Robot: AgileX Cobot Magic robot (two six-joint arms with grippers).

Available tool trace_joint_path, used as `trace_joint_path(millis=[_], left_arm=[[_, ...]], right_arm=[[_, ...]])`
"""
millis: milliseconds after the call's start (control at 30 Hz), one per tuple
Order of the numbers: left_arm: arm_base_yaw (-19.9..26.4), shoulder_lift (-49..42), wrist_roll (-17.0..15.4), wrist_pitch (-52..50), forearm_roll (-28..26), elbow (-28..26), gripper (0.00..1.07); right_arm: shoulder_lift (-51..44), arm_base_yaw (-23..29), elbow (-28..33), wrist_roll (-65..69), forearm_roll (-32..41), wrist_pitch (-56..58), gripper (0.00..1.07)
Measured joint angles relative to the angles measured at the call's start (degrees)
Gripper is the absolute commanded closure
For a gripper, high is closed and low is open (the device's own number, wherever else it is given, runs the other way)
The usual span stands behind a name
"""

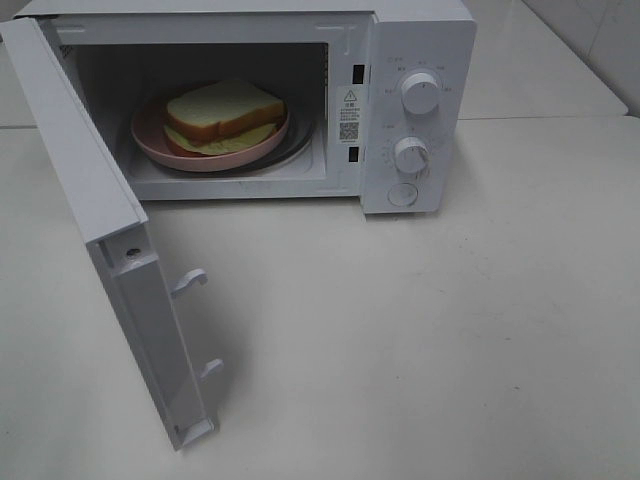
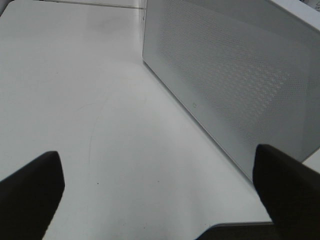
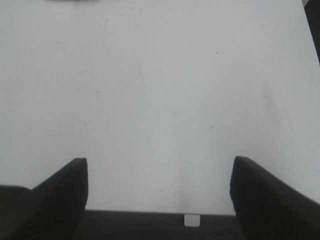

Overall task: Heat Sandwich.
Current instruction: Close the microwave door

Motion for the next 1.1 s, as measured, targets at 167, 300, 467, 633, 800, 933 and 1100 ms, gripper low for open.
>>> trace_joint_path(millis=[167, 300, 467, 633, 800, 933, 1100], left_arm=[[0.0, 0.0, 0.0, 0.0, 0.0, 0.0, 0.1], [0.0, 0.0, 0.0, 0.0, 0.0, 0.0, 0.1], [0.0, 0.0, 0.0, 0.0, 0.0, 0.0, 0.1], [0.0, 0.0, 0.0, 0.0, 0.0, 0.0, 0.1], [0.0, 0.0, 0.0, 0.0, 0.0, 0.0, 0.1], [0.0, 0.0, 0.0, 0.0, 0.0, 0.0, 0.1], [0.0, 0.0, 0.0, 0.0, 0.0, 0.0, 0.1]], right_arm=[[-3.38, -1.89, 0.06, 1.55, 0.0, -1.95, 0.31], [-7.22, -4.53, 1.66, 3.09, 0.4, -3.21, 0.31], [-9.91, -5.1, 1.83, 3.55, 0.46, -3.38, 0.31], [-13.75, -5.1, 1.83, 3.84, 0.57, -3.38, 0.31], [-14.04, -5.1, 1.83, 3.84, 0.57, -3.38, 0.31], [-14.04, -5.1, 1.83, 3.84, 0.57, -3.38, 0.31], [-14.04, -5.1, 1.83, 3.84, 0.57, -3.38, 0.31]])
